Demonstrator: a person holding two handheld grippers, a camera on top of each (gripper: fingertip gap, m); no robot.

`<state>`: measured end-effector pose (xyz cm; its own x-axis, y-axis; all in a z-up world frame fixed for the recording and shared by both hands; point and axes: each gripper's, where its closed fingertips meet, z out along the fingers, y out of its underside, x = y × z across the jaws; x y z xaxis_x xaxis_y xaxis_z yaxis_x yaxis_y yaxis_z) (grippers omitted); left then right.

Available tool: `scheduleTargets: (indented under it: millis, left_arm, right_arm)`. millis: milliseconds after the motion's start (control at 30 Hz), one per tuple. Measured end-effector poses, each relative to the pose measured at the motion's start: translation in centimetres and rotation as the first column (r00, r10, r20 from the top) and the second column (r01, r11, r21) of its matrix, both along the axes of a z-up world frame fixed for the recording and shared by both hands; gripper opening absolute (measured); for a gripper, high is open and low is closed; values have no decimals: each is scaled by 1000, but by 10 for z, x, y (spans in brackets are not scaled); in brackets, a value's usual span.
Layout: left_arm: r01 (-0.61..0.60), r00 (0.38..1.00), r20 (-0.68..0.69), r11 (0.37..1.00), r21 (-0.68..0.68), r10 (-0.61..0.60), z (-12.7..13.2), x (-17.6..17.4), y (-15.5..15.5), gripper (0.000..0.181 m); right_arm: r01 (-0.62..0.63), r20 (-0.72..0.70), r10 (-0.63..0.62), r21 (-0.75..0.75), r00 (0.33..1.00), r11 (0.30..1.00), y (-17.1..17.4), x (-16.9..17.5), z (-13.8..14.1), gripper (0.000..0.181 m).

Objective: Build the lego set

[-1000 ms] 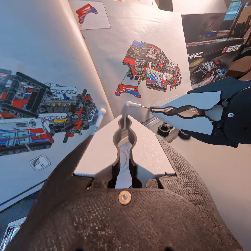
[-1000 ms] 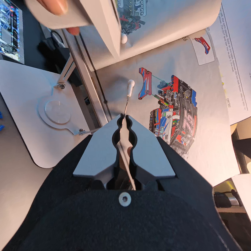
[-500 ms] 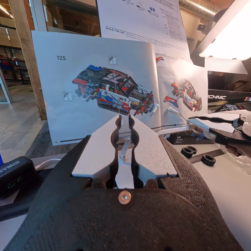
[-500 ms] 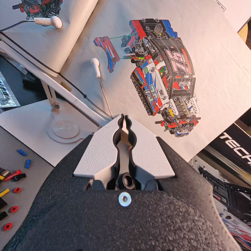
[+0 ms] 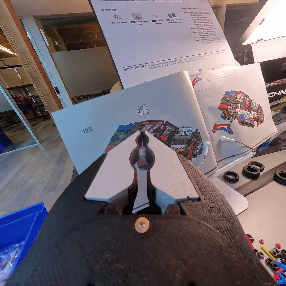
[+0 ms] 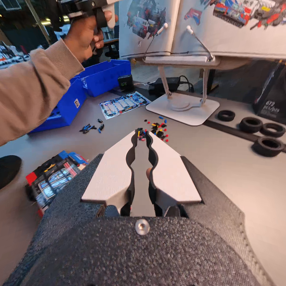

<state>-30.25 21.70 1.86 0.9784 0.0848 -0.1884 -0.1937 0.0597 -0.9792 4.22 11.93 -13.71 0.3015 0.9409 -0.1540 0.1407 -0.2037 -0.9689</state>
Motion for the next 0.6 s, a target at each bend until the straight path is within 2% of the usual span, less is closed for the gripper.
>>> scheduleTargets:
  millis: [100, 233, 400, 600]
  left_arm:
    - [24, 999, -29, 999, -35, -25, 13, -4, 11, 0]
    - [37, 999, -13, 997, -67, -38, 25, -12, 21, 0]
    - [38, 999, -13, 996, -77, -39, 29, -16, 27, 0]
    - [-13, 1000, 24, 999, -34, 14, 25, -33, 21, 0]
  right_arm:
    - [47, -29, -48, -25, 998, 999, -15, 27, -18, 6]
    - [170, -113, -160, 81, 981, 982, -4, 47, -26, 3]
    - [190, -84, -175, 236, 981, 953, 0, 55, -23, 1]
    - [173, -51, -165, 288, 985, 942, -5, 53, -32, 0]
